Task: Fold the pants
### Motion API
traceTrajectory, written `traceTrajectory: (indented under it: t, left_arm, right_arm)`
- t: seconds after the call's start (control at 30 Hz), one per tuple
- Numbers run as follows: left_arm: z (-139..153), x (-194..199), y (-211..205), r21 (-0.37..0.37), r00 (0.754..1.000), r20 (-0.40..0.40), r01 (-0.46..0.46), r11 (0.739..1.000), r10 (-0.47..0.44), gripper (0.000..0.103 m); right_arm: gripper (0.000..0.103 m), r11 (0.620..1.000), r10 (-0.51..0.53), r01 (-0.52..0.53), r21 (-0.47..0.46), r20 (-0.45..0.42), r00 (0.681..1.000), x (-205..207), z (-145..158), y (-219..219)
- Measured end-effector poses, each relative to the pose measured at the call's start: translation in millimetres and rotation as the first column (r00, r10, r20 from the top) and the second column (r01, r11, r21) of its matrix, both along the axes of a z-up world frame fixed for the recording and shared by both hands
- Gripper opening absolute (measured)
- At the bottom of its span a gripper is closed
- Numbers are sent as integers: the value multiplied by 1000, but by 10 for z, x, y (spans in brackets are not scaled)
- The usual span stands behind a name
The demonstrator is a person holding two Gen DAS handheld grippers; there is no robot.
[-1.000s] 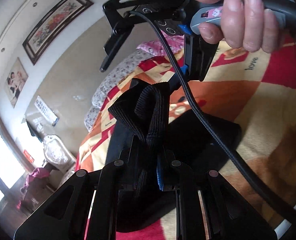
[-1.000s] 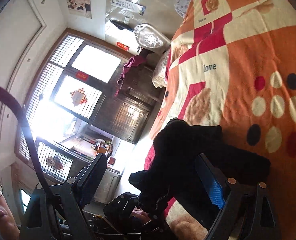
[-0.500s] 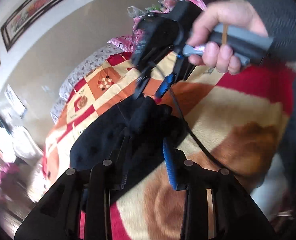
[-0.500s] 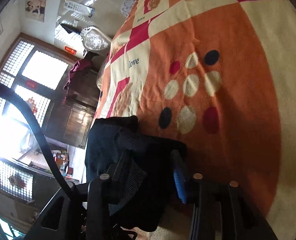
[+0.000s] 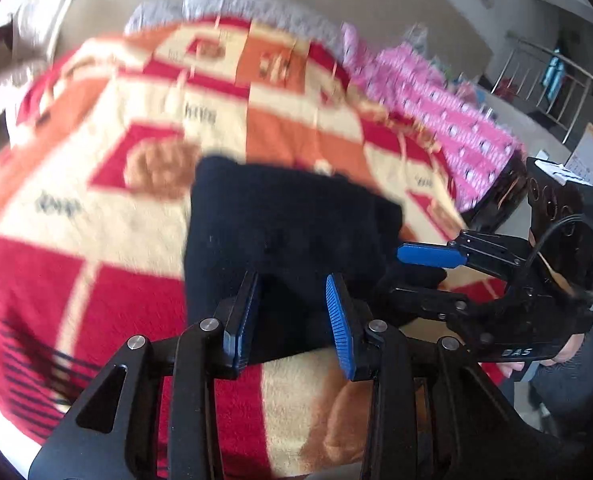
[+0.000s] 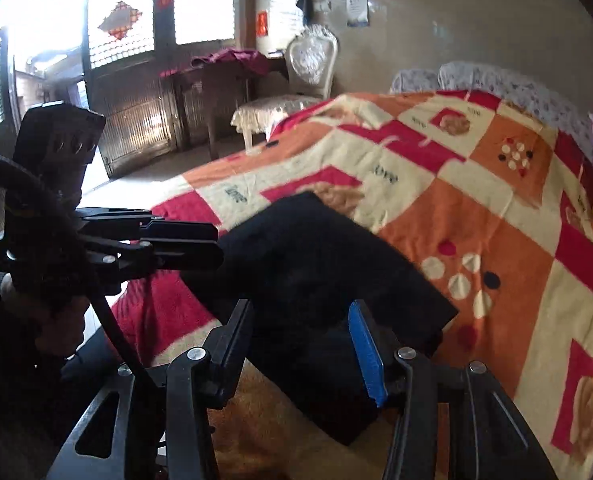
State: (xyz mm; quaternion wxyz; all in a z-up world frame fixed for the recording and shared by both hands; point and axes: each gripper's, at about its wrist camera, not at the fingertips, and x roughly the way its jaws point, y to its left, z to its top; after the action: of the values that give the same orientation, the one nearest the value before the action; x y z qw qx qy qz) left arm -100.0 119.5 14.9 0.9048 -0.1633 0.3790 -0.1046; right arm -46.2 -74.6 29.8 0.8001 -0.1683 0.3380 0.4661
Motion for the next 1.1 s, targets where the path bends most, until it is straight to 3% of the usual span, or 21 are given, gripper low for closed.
traceTrajectory:
  t: [0.07, 0.17, 0.33, 0.4, 0.5, 0.6, 0.63, 0.7, 0.8, 0.87, 0.97, 1.1]
  left_arm:
    - [-83, -11, -21, -26, 1000, 16, -18, 999, 19, 31]
    - [-92, -74, -94, 14, 1000, 19, -8, 1000, 8, 32]
    - [230, 7, 49, 36, 991, 133, 6, 999, -11, 32]
    - [333, 217, 135, 33, 990, 140, -15, 999, 10, 34]
    - [303, 662, 248, -58, 999, 37, 24, 998, -22, 34]
    - [0, 1100, 216, -33, 990, -139, 2, 999, -7, 34]
    - [-99, 1158, 205, -26, 987, -161, -3, 1000, -1, 34]
    - [-137, 1194, 204, -18, 990, -139, -18, 1000, 15, 35]
    - [-136, 1182, 136, 29, 991, -129, -35, 999, 38, 35]
    - [-139, 1187, 119, 43, 992, -119, -33, 999, 38, 35]
    - [-105, 1142, 230, -21, 994, -102, -40, 999, 38, 35]
    - [188, 699, 270, -55, 999, 32, -5, 998, 6, 35]
  right_arm:
    - [48, 995, -60, 53, -89, -72, 996, 122, -335, -59]
    - [48, 999, -47, 47, -1, -80, 996, 160, -463, -264]
    - [49, 1000, -4, 6, 16, -150, 989, 240, -256, -282]
    - [51, 998, 10, -3, 69, -103, 995, 280, -23, -329]
    - [53, 994, 4, 1, 105, -49, 999, 447, 131, -308]
    - [53, 998, 10, -4, 69, -86, 996, 621, -1, -187]
    - [53, 999, 18, -15, 28, -100, 995, 676, -106, -126]
    - [56, 998, 25, -33, -61, -129, 991, 769, -420, -58]
    - [56, 997, 44, -31, 76, -184, 982, 867, -511, -271]
    - [56, 995, 53, -37, 95, -171, 984, 866, -524, -303]
    - [56, 993, 56, -40, 107, -144, 988, 808, -505, -321]
    - [55, 995, 58, -51, 82, -94, 994, 633, -229, -373]
